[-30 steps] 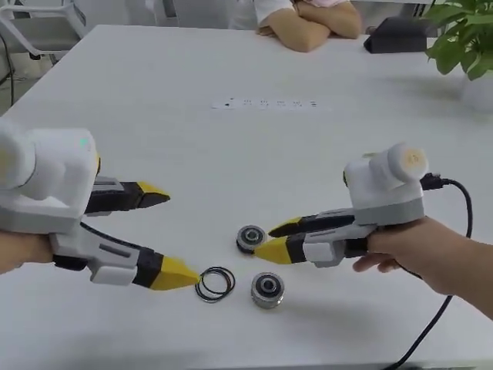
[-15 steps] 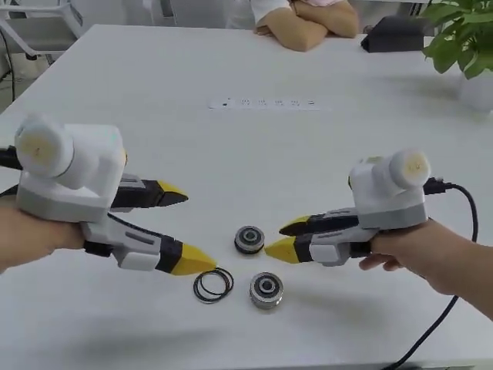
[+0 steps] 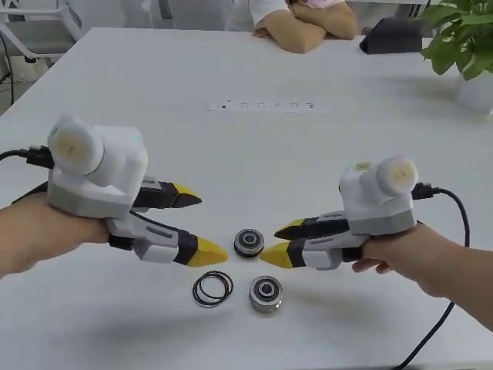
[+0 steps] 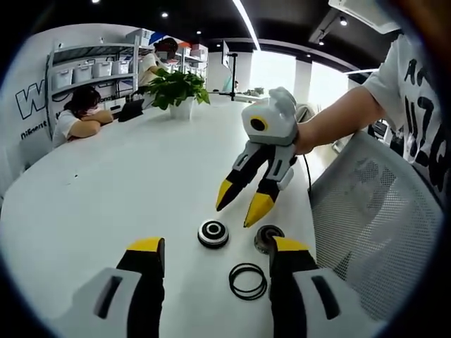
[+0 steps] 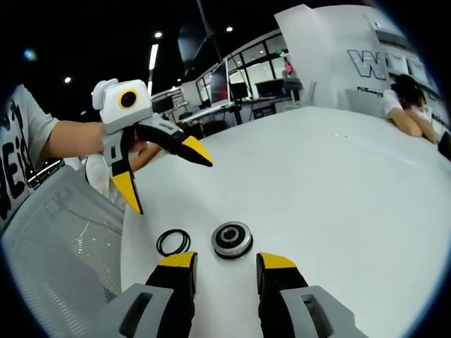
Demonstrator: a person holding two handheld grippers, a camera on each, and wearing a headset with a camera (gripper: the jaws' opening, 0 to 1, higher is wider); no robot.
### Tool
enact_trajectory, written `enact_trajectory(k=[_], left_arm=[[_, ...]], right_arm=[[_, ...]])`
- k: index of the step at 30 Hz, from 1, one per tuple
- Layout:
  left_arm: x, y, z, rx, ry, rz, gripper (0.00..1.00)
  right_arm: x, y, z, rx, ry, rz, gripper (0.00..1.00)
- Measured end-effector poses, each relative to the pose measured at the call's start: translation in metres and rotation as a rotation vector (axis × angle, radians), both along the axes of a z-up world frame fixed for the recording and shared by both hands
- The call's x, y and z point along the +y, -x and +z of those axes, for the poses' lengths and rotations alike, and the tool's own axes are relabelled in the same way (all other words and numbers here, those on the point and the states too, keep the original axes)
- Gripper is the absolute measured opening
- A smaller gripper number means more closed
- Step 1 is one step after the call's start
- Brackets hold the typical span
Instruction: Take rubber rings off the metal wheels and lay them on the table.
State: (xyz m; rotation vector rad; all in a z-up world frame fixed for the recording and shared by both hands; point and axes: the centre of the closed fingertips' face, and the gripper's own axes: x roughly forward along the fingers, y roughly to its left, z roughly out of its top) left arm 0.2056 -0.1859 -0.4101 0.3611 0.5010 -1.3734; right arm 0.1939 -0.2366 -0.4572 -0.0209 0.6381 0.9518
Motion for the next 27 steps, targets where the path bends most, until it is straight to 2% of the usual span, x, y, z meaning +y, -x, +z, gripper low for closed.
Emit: enact_trajectory(k=[11,27], left_arm=[[-0.015,-0.005,-0.011,0.018,-0.015,-0.003,0.49],[-0.031,-0.003,-0.031,0.044,-0.052,-0.024,0.36]], right_arm=[[-0.003,-0.003,-0.007,-0.005,0.012,0.004,0.33],[-0.005,-0.006,-0.010,-0.001,0.009,-0.002,0.34]])
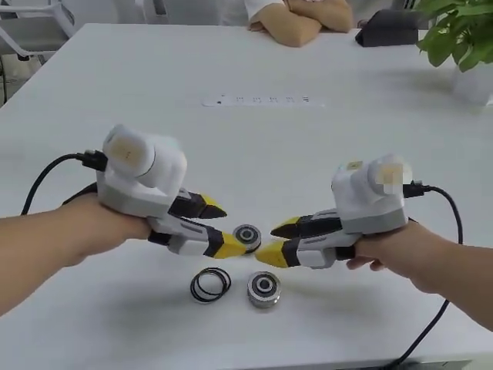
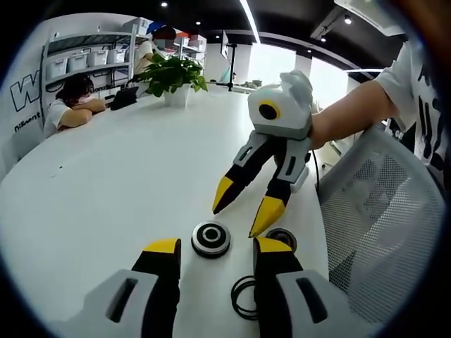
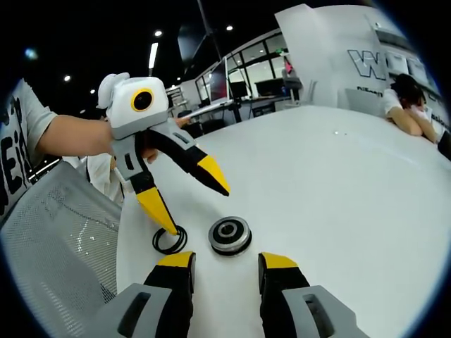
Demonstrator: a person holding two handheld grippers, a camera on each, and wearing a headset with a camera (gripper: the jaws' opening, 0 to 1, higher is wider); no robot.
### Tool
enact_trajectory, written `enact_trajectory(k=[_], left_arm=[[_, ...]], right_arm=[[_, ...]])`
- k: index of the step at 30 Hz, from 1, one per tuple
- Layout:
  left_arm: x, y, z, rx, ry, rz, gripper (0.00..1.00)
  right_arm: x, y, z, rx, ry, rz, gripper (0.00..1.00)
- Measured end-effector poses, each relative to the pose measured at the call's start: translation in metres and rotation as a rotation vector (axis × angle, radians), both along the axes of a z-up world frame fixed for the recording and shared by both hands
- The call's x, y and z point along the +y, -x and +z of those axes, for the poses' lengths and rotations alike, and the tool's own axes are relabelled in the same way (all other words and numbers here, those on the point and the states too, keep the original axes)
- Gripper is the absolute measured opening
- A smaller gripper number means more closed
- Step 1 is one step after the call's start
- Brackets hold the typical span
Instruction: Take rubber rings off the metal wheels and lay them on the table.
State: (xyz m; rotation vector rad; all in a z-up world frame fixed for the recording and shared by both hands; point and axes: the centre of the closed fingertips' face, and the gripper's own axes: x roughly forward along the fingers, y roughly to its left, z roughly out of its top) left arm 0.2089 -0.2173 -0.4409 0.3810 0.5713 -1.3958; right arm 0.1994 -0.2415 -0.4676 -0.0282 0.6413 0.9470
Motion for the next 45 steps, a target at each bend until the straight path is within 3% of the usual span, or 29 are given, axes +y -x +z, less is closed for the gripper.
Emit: enact_trajectory(k=[10,21,27,30,32,34,36,45], left_arm=[[-0.008,0.000,-0.008,0.012,-0.013,-0.011,0.26],[-0.014,0.000,-0.015,0.003,-0.032,-0.023,0.18],[-0.015,-0.004,-0.017,-0.022,-0.030,-0.013,0.13],[-0.015,-0.006,-0.018,-0.049,-0.033,-0.010,0.10],[-0.016,-0.007,-0.019,-0.092,-0.044,-0.019,0.08],[-0.017,-0.006,-0.020,-0.092,-0.042,-0.012,0.08],[-0.017,-0.008,-0.021,-0.111,-0.042,-0.017,0.07],[-0.016,-0.009,-0.020,-0.113,-0.041,0.003,0.07]], right_arm=[[0.000,0.001,-0.003,0.006,-0.003,-0.004,0.34],[0.001,0.001,-0.003,0.009,-0.009,-0.006,0.34],[0.002,0.001,-0.003,0.009,-0.009,-0.005,0.33],[0.002,0.001,-0.003,0.009,-0.008,-0.004,0.33],[0.003,0.001,-0.003,0.008,-0.009,-0.003,0.33],[0.004,0.000,-0.003,0.004,-0.012,-0.002,0.33],[0.005,-0.001,-0.003,0.002,-0.012,-0.002,0.33],[0.010,-0.005,-0.005,-0.025,0.006,-0.002,0.32]])
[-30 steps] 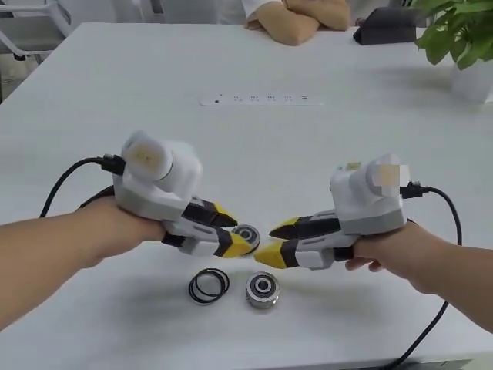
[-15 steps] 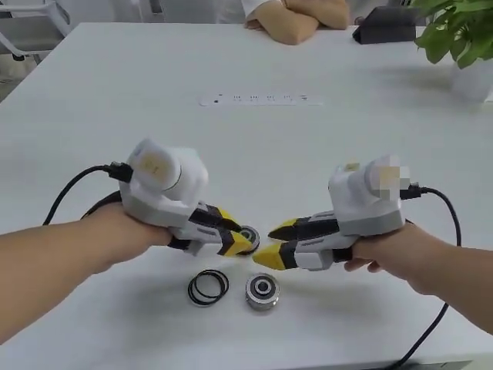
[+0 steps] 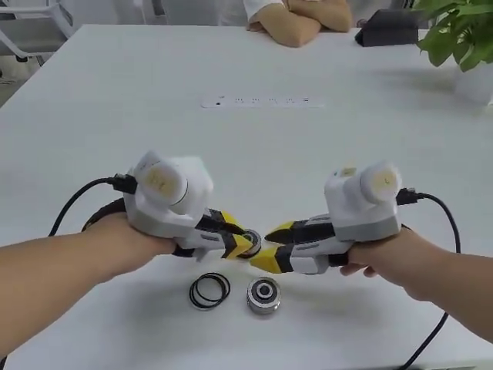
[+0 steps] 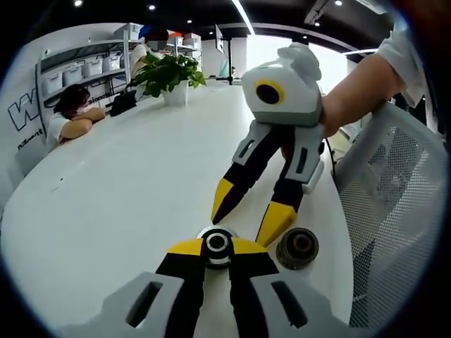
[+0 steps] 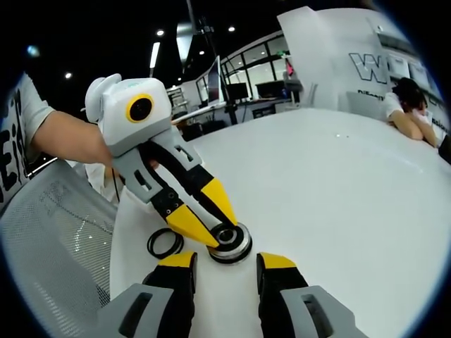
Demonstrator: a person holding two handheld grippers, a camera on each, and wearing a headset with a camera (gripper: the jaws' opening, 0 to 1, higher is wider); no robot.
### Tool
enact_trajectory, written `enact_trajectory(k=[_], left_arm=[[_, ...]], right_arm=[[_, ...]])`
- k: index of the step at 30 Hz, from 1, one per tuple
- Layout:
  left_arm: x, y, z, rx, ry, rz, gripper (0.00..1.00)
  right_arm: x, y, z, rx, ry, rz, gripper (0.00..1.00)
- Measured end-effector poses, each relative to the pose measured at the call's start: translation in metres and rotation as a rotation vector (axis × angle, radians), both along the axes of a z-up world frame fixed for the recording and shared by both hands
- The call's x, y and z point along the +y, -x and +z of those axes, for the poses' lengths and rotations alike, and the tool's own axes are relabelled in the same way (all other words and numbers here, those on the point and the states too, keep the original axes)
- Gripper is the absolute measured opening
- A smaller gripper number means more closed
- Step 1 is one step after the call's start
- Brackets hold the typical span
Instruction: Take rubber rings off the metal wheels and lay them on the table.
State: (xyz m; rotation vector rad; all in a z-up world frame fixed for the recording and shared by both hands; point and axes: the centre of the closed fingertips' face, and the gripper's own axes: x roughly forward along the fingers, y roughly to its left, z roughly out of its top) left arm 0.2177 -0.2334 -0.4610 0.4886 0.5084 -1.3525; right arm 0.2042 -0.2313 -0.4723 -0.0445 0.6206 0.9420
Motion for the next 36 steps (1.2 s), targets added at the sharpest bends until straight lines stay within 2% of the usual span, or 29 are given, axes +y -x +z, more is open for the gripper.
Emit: enact_trajectory(k=[8,12,19,36], left_arm=[[0.0000,0.0005,0.0003,0.002,0.001,0.019,0.07],[0.0001,0.0013,0.0006,0.004,0.008,0.032,0.07],[0.0003,0.0020,0.0011,0.005,0.014,0.039,0.07],[0.0005,0.0028,0.0010,0.017,0.022,0.054,0.07]], right_arm=[[0.0061,-0.0024,-0.0042,-0.028,0.041,0.021,0.29],[0.0060,-0.0053,-0.0038,-0.041,0.043,0.004,0.28],[0.0034,-0.0047,-0.0046,-0.074,0.083,0.028,0.23],[-0.0002,-0.0025,-0.0053,-0.077,0.091,0.033,0.19]])
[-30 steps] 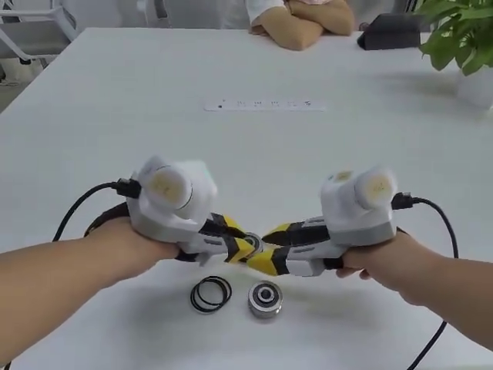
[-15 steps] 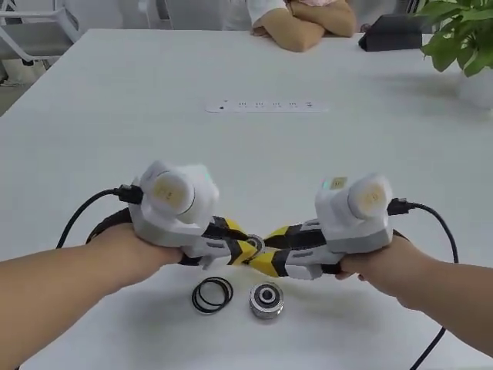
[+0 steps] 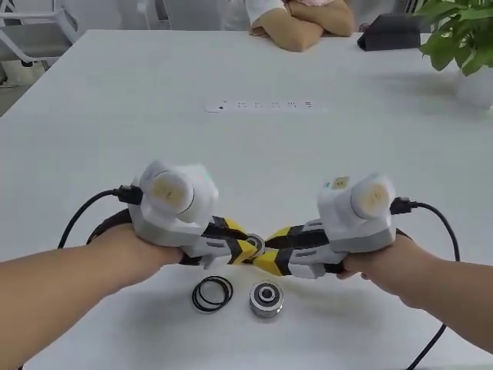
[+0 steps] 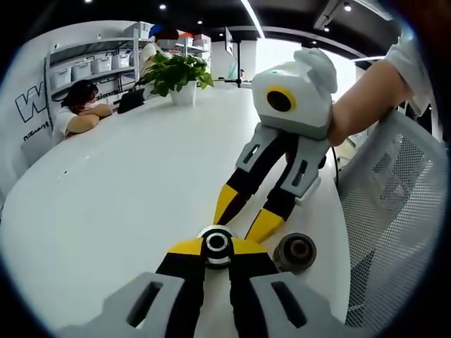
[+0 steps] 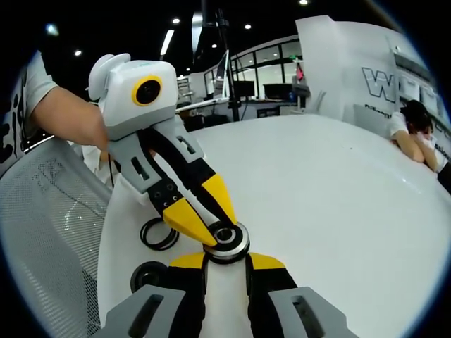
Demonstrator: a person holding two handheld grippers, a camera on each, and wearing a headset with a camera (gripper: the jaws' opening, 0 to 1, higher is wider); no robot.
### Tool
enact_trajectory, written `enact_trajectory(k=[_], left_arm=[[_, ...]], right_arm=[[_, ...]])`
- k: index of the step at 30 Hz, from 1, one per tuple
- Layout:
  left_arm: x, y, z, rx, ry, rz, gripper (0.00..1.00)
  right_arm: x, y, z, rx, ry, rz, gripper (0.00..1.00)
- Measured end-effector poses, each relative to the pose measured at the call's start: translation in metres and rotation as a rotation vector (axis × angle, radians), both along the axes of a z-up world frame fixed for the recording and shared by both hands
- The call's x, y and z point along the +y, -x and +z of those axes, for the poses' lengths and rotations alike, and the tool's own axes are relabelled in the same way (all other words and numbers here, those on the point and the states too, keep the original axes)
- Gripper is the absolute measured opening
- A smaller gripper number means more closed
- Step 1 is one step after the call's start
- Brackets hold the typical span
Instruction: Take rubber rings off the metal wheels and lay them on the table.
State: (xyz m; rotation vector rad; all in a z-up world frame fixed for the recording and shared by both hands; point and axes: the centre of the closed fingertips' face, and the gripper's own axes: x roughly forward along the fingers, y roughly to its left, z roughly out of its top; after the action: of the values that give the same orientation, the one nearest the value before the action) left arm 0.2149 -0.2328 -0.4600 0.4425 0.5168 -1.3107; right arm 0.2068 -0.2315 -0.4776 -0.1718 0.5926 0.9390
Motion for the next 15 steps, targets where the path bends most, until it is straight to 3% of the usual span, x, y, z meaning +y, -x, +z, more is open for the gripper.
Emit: enact_trajectory(k=[6,15], left_arm=[[-0.0001,0.0004,0.0001,0.001,0.001,0.002,0.07],[-0.0001,0.0000,-0.0005,0.001,0.006,0.012,0.07]], right_arm=[[-0.0045,0.0018,-0.0016,0.005,0.011,0.006,0.11],[-0.0078,0.0044,-0.0025,0.052,-0.023,-0.034,0.03]])
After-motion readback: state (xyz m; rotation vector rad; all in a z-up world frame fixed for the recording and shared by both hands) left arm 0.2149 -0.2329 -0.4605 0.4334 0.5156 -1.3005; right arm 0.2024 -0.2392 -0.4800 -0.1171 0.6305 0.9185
